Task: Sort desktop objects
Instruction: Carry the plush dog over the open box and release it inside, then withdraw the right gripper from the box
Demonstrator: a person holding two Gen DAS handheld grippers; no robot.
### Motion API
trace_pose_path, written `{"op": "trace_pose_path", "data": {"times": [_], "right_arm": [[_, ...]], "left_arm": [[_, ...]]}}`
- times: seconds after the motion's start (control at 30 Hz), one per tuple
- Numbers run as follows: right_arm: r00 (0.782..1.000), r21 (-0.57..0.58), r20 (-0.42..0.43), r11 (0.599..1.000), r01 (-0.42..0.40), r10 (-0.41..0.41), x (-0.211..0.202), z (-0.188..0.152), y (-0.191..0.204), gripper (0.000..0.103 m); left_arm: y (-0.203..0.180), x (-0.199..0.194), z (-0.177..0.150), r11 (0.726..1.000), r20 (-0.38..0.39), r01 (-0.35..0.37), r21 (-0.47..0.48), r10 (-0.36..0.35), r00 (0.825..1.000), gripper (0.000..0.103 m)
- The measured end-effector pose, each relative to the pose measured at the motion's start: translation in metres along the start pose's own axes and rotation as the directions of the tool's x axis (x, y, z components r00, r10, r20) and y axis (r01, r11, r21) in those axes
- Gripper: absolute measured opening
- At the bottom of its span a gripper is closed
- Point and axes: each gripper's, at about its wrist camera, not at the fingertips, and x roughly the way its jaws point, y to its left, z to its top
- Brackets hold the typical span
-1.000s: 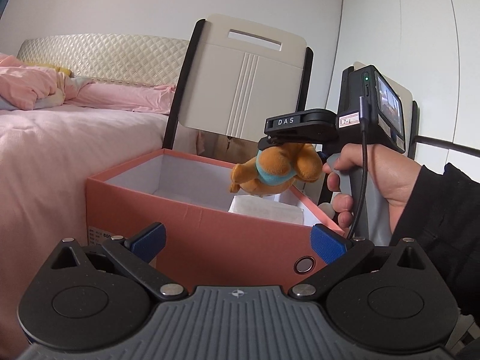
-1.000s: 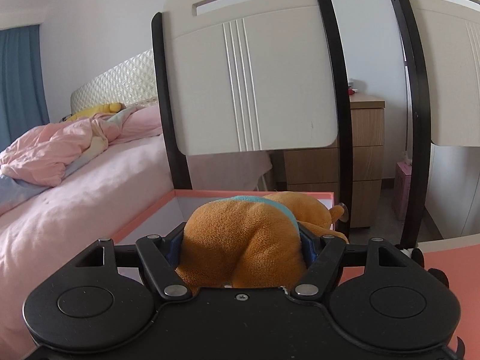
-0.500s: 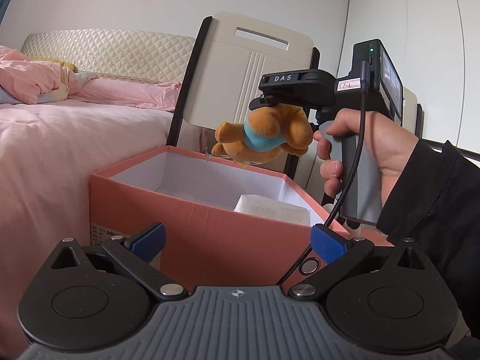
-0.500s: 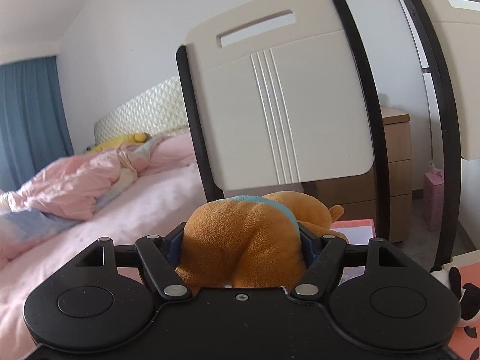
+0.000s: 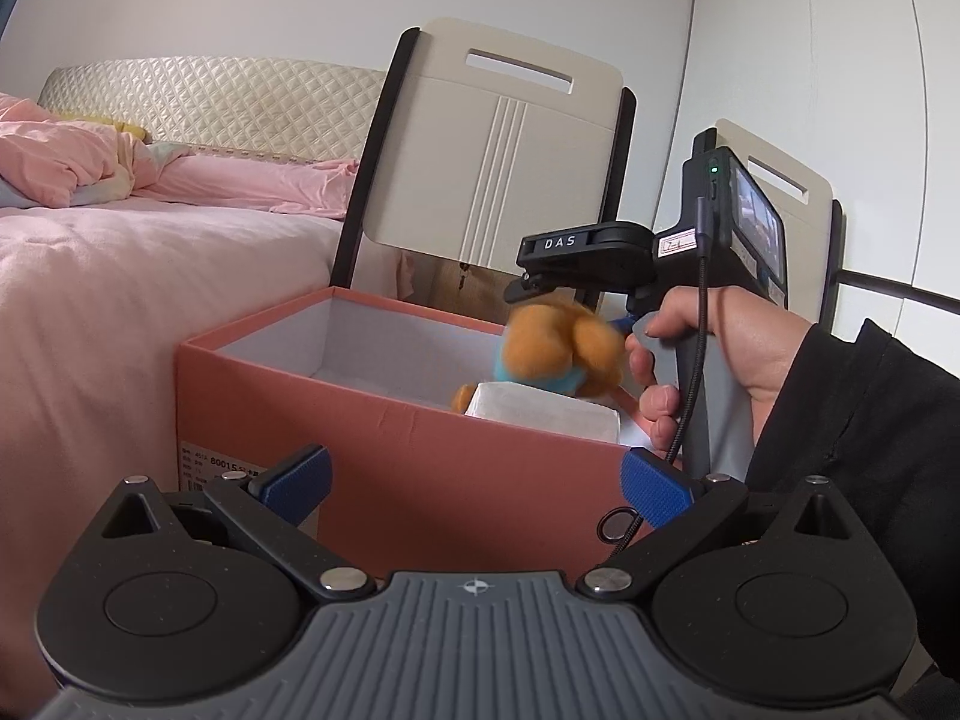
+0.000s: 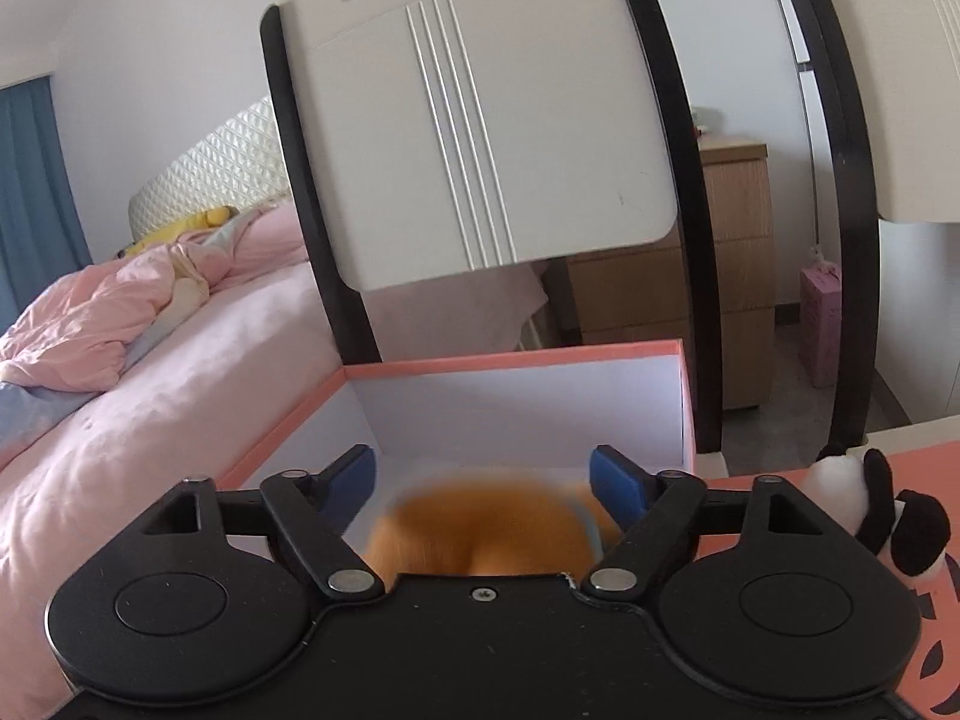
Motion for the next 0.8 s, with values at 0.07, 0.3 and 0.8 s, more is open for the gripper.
{"op": "trace_pose_path", "data": {"times": [0.07,0.3,0.8], "right_arm": [[1.0,-0.011,0.012,1.0,0.002,-0.002,-0.006,-0.001,0.0,0.085],[0.998,-0.03,0.061,1.0,0.0,0.002,-0.043,-0.006,-0.006,0.088],[0.971,-0.03,0.224,0.995,0.095,-0.086,-0.171,-0.057,-0.033,0.098]], "left_arm": [[-0.001,0.0,0.0,1.0,0.001,0.001,0.004,-0.001,1.0,0.103],[-0.003,0.0,0.0,1.0,0.007,0.005,0.014,-0.005,1.0,0.103],[-0.017,-0.001,-0.006,0.997,0.009,0.021,0.072,-0.022,1.0,0.103]]}}
